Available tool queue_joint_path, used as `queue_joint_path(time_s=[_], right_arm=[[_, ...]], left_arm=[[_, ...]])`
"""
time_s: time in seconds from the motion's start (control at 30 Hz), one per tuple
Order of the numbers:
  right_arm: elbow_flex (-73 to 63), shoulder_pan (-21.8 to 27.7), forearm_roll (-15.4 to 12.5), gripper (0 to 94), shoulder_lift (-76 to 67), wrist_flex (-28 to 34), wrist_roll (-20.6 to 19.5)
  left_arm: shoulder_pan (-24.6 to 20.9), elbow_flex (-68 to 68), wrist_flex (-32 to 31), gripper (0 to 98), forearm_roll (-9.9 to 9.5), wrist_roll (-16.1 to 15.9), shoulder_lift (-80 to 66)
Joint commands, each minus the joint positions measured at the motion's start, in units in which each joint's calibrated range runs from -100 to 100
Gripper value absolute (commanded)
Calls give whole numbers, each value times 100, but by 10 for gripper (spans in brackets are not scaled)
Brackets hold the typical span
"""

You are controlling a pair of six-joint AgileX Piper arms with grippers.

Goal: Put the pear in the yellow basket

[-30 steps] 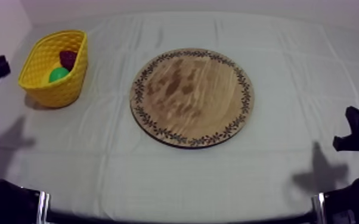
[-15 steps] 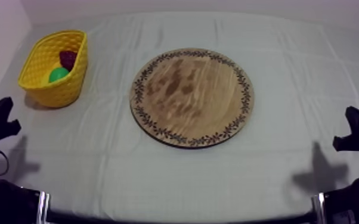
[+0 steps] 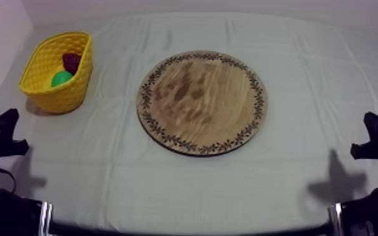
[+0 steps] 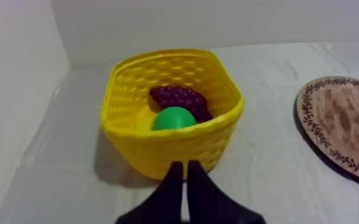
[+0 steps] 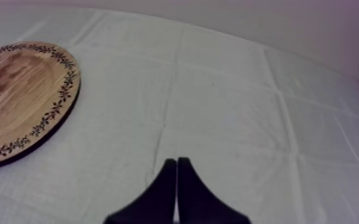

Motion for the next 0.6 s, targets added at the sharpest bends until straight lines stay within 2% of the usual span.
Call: queue_joint_path(time_s=[0.0,0.3,0.57], right_arm=[[5,-3,0,5,1,3,1],[5,-3,0,5,1,3,1],[5,-3,0,5,1,3,1]], left_arm=[[-34,23,-31,2,20,9,-40],[-74,95,-240,2,66,63,-84],[-76,102,-262,1,72,278,-86]])
